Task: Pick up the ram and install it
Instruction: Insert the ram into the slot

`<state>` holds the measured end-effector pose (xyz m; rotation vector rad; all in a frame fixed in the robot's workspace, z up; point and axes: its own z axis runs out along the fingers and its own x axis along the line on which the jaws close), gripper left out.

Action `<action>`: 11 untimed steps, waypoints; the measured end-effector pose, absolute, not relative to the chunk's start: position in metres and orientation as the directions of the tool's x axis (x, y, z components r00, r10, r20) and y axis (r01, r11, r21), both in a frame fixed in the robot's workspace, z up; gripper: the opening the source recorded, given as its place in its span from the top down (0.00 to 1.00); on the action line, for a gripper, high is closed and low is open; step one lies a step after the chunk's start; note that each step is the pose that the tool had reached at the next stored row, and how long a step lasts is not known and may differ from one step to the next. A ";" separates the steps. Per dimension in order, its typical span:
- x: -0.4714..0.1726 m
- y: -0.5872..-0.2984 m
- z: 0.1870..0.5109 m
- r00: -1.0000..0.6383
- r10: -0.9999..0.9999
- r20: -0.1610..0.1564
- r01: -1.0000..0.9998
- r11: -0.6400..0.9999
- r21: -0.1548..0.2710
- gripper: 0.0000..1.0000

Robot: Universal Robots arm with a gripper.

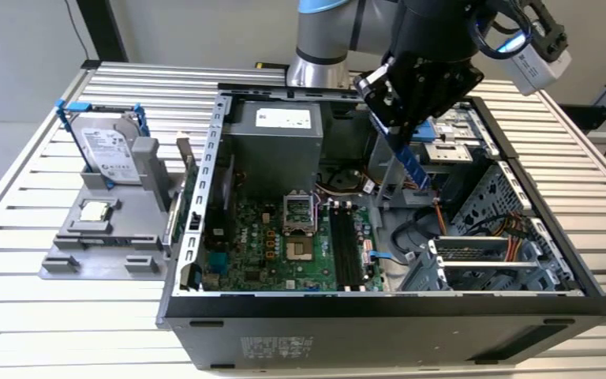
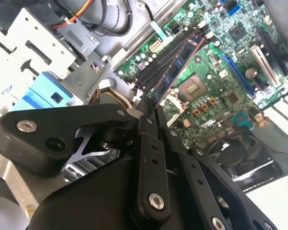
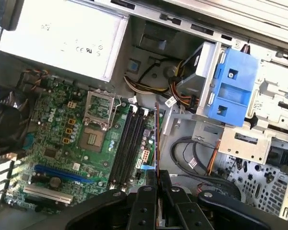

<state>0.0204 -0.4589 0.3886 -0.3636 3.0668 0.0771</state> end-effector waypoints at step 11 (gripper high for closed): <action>0.020 -0.459 0.389 -0.991 -0.117 -0.058 -0.120 0.992 0.043 1.00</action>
